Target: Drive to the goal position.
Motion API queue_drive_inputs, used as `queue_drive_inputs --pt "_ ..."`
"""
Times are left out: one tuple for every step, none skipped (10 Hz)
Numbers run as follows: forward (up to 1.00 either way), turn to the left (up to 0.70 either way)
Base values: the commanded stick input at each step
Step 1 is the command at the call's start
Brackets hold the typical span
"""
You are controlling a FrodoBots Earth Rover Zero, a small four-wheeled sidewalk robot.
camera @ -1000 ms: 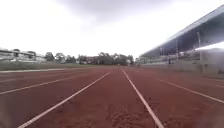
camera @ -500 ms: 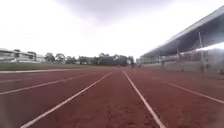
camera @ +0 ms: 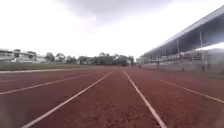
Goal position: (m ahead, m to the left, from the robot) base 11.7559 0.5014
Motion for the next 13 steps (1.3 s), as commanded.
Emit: queue_drive_inputs --pt "0.45 0.0" --pt "0.45 0.0" --pt "0.45 0.0" --pt "0.45 0.0" --pt "0.45 0.0" --pt "0.45 0.0" --pt "0.45 0.0" --pt "0.45 0.0" --pt "0.45 0.0" --pt "0.45 0.0" --pt "0.45 0.0" --pt "0.45 0.0" --pt "0.45 0.0"
